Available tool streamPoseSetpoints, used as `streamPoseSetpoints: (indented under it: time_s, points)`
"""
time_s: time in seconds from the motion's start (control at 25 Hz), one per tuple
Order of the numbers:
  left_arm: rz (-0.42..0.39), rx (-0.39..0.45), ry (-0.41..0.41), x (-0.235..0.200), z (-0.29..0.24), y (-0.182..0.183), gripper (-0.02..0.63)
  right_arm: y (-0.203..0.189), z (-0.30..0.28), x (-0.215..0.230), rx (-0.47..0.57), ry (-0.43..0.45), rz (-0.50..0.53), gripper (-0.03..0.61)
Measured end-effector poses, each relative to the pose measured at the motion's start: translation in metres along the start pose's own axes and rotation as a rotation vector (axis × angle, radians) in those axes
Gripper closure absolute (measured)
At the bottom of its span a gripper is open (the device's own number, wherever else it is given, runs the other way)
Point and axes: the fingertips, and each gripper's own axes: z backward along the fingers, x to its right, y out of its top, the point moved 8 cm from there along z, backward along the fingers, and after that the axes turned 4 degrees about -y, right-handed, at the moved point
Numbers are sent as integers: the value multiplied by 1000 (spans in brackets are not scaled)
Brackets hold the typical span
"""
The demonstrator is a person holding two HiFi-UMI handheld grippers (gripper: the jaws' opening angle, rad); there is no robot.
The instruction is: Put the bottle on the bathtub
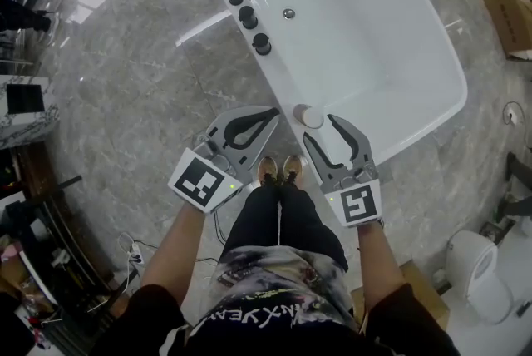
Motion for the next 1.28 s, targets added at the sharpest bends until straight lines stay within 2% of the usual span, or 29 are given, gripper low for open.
streamPoseSetpoints:
  time_s: [0.32,0.6,1.08,1.28]
  points:
    - [-11,-29,-19,22,12,30,603,53,31,-2,33,-2,26,377]
    - [-16,-17,-27,46,27,69,603,104,56,-9,67,6,40,377]
    - [-46,4,-17,76,52,129,603,174,91,-23,107,23,67,377]
    - [-49,-5,-9,86,62,141,603,194,102,-28,127,34,83,377]
